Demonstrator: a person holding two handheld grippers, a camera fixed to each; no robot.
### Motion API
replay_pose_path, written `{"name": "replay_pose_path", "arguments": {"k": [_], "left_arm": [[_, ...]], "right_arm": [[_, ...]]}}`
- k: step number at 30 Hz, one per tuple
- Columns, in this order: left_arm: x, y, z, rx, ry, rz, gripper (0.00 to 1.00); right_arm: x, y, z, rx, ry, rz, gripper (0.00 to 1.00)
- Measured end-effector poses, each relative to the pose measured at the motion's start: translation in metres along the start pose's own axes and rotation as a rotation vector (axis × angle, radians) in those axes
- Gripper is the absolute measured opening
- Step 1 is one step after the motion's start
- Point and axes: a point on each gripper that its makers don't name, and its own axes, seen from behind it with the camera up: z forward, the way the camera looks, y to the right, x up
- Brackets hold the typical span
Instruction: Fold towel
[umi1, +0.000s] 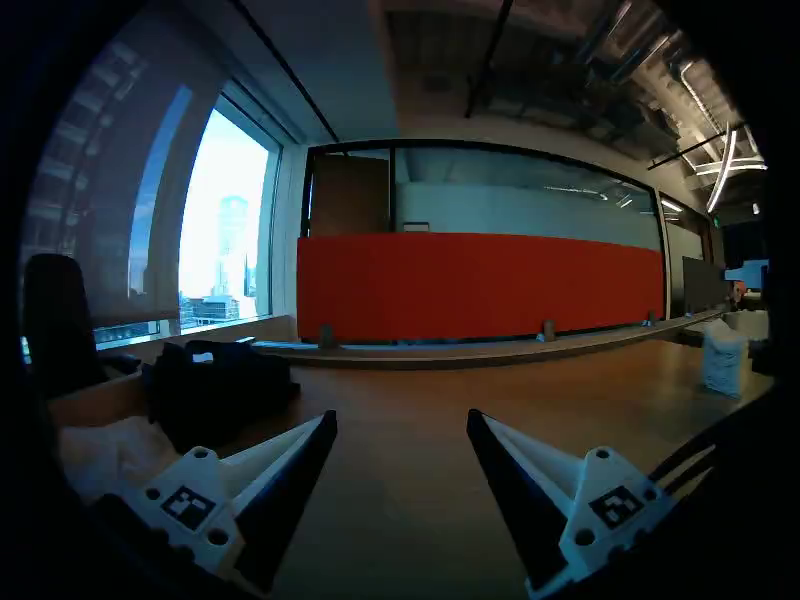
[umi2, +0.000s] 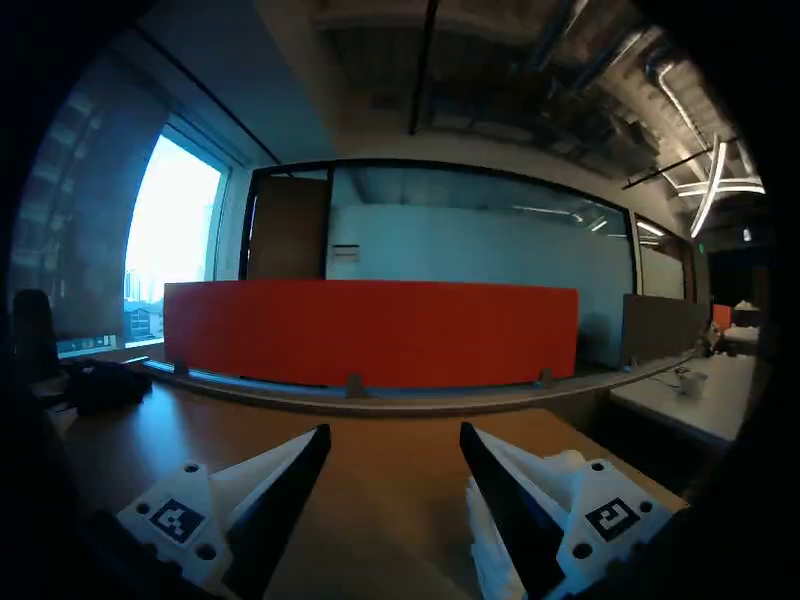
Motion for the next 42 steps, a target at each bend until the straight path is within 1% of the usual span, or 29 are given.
{"name": "replay_pose_path", "arguments": {"k": [9,14,21,26,32,42], "left_arm": [[0.000,0.000,0.000,0.000,0.000,0.000,0.97],[0.000,0.000,0.000,0.000,0.000,0.000,0.97],[0.000,0.000,0.000,0.000,0.000,0.000,0.96],[0.000,0.000,0.000,0.000,0.000,0.000,0.97],[0.000,0.000,0.000,0.000,0.000,0.000,0.97],[0.000,0.000,0.000,0.000,0.000,0.000,0.97]], "right_arm": [[-0.020,0.002,0.000,-0.003,0.008,0.039,1.00],[-0.032,0.004,0.001,-0.017,0.008,0.052,1.00],[-0.050,0.002,0.000,-0.017,0.012,0.052,1.00],[-0.061,0.000,0.000,-0.012,0.017,0.062,1.00],[-0.077,0.004,-0.001,-0.016,0.015,0.059,1.00],[-0.090,0.003,-0.002,-0.006,0.008,0.084,1.00]]}}
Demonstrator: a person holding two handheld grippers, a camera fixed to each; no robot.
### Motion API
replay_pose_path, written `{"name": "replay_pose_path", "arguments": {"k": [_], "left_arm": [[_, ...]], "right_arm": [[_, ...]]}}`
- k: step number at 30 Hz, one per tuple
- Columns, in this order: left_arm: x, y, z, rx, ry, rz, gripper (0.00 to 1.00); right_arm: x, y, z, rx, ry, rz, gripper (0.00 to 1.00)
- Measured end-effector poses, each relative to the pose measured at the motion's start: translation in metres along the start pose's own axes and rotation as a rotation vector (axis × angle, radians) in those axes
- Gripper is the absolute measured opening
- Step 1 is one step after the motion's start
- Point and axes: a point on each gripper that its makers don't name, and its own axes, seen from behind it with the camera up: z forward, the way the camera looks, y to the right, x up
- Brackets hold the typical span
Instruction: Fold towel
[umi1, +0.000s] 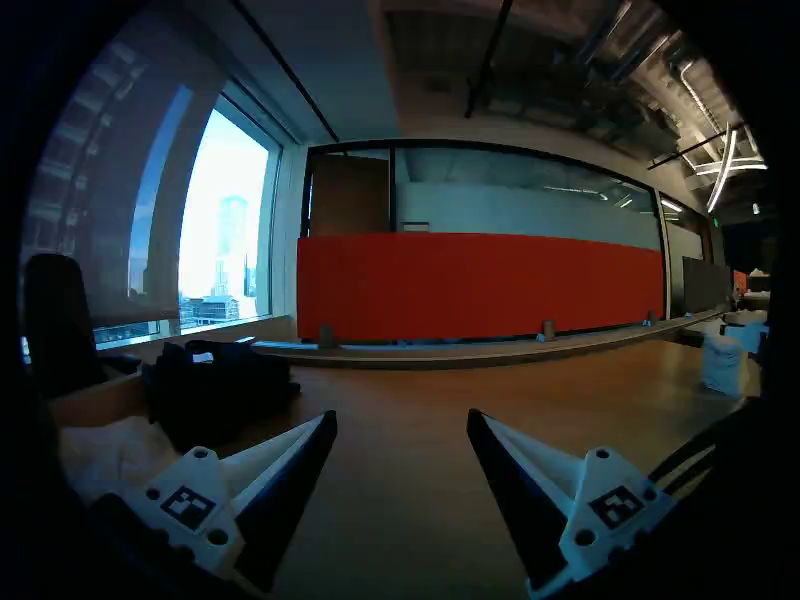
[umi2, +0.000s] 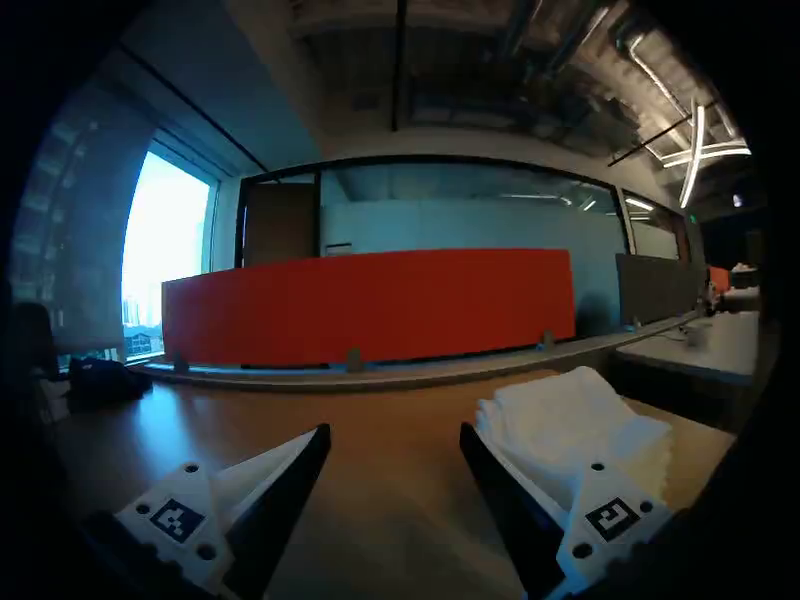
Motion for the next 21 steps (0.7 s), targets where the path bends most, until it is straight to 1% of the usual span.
{"name": "replay_pose_path", "arguments": {"k": [6,21], "left_arm": [[0.000,0.000,0.000,0.000,0.000,0.000,0.96],[0.000,-0.001,0.000,0.000,0.000,0.000,0.96]], "right_arm": [[-0.003,0.000,-0.002,-0.001,-0.003,-0.013,1.00],[-0.007,-0.018,-0.005,0.022,-0.015,-0.065,1.00]]}}
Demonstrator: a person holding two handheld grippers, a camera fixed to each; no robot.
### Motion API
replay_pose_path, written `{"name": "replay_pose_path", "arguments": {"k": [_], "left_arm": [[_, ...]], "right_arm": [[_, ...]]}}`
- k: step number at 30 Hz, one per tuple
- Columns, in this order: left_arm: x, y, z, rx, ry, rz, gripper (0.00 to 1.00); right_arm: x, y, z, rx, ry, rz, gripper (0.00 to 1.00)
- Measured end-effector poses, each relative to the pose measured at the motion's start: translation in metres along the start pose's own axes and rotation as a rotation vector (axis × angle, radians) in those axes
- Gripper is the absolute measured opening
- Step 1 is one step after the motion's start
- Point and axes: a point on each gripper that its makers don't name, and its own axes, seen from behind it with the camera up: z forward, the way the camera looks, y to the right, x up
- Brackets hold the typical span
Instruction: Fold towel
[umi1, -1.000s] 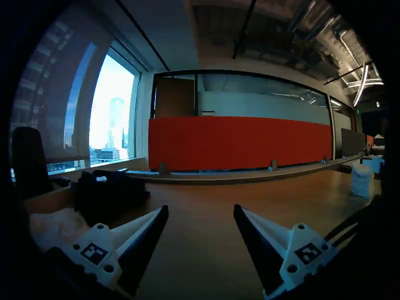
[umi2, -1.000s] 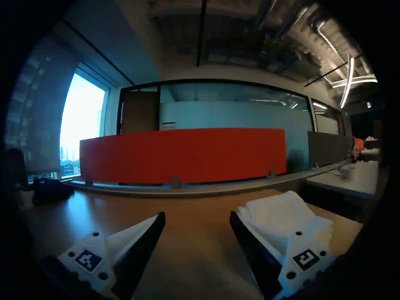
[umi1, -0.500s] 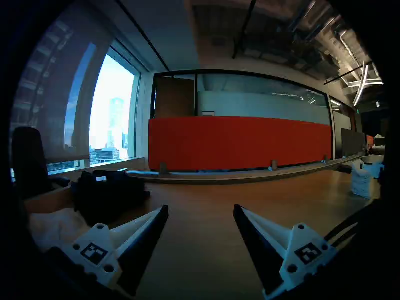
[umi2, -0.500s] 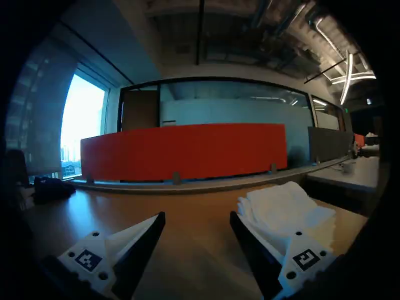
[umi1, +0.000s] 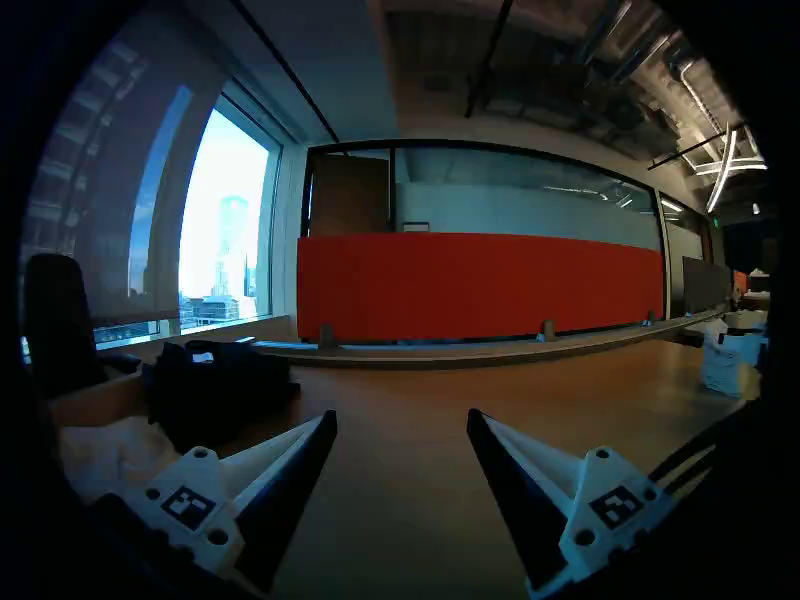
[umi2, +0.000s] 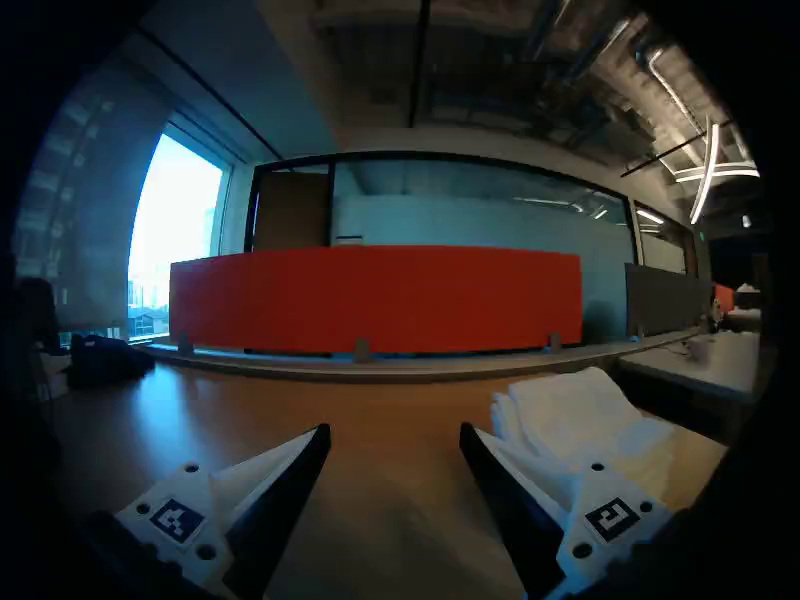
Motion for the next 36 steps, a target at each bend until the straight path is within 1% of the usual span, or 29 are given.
{"name": "replay_pose_path", "arguments": {"k": [6,36], "left_arm": [[0.0001,0.0000,0.0000,0.000,0.000,0.000,0.97],[-0.0003,0.0004,-0.0006,0.000,0.000,0.000,0.96]], "right_arm": [[0.0013,-0.0036,-0.0003,0.000,0.001,-0.002,1.00],[0.0009,-0.0028,0.0001,-0.007,0.000,-0.002,1.00]]}}
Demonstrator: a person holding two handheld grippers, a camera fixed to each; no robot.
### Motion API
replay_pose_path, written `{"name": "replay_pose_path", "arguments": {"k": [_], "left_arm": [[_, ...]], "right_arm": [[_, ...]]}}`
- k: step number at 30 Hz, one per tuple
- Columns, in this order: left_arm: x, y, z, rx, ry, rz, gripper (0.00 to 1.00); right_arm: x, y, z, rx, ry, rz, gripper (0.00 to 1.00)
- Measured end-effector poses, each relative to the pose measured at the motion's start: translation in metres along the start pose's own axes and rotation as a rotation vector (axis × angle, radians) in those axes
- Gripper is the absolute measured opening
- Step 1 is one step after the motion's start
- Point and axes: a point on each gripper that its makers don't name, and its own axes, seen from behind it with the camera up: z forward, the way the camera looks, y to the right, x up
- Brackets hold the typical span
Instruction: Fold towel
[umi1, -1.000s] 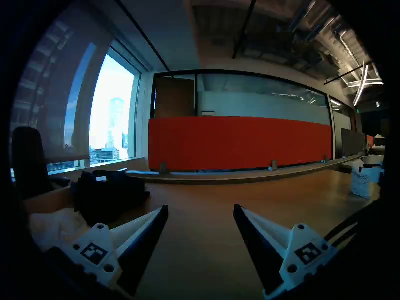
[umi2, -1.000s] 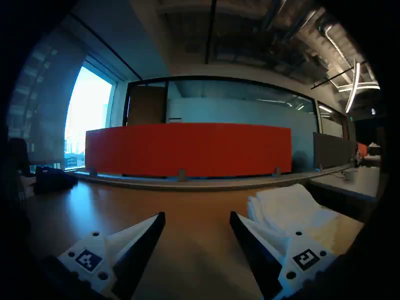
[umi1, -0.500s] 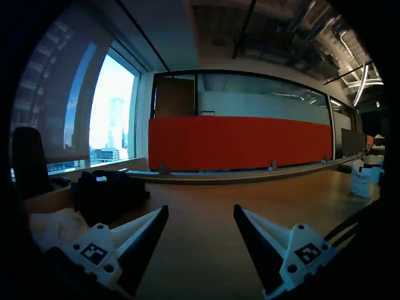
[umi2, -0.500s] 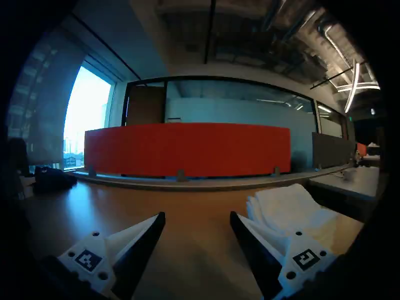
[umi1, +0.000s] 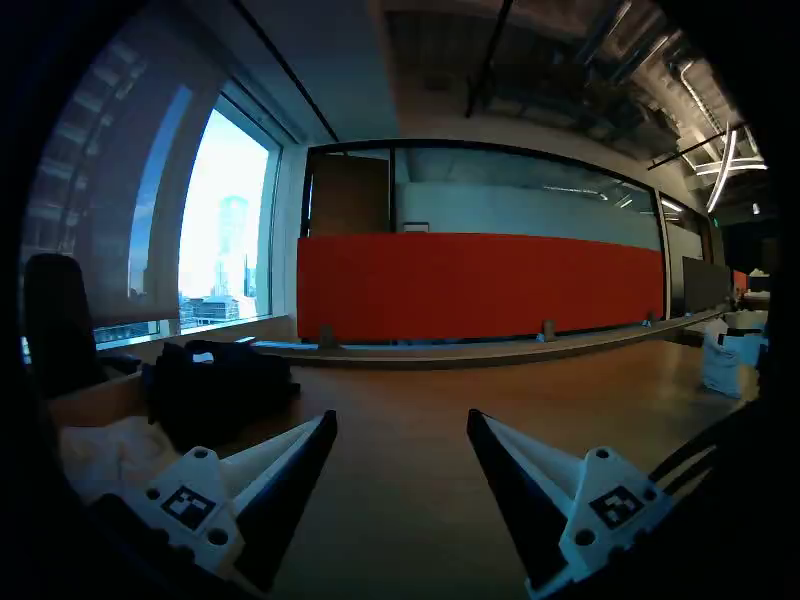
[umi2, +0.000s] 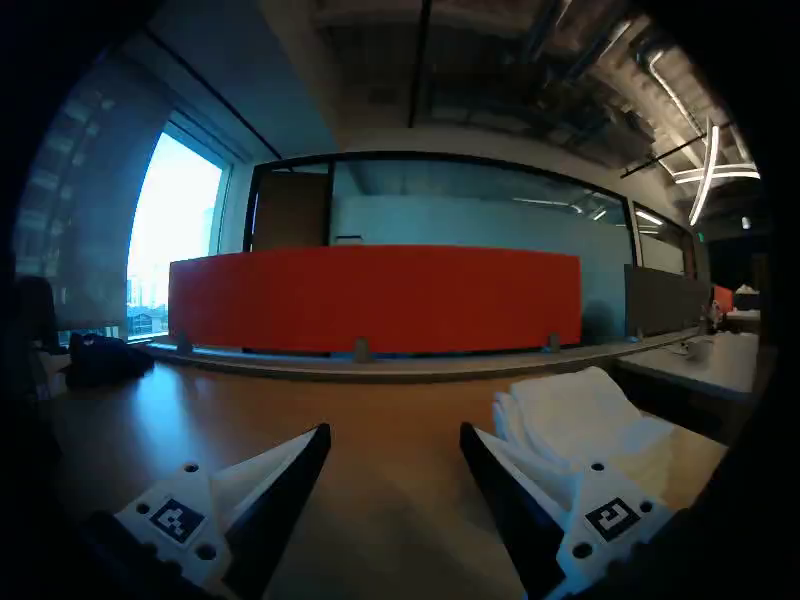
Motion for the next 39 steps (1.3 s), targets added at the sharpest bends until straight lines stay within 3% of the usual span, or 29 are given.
{"name": "replay_pose_path", "arguments": {"k": [39], "left_arm": [[0.0061,-0.0015,-0.0015,0.000,-0.002,0.001,0.97]], "right_arm": [[-0.0005,0.0015,-0.0001,0.000,0.000,0.000,1.00]]}}
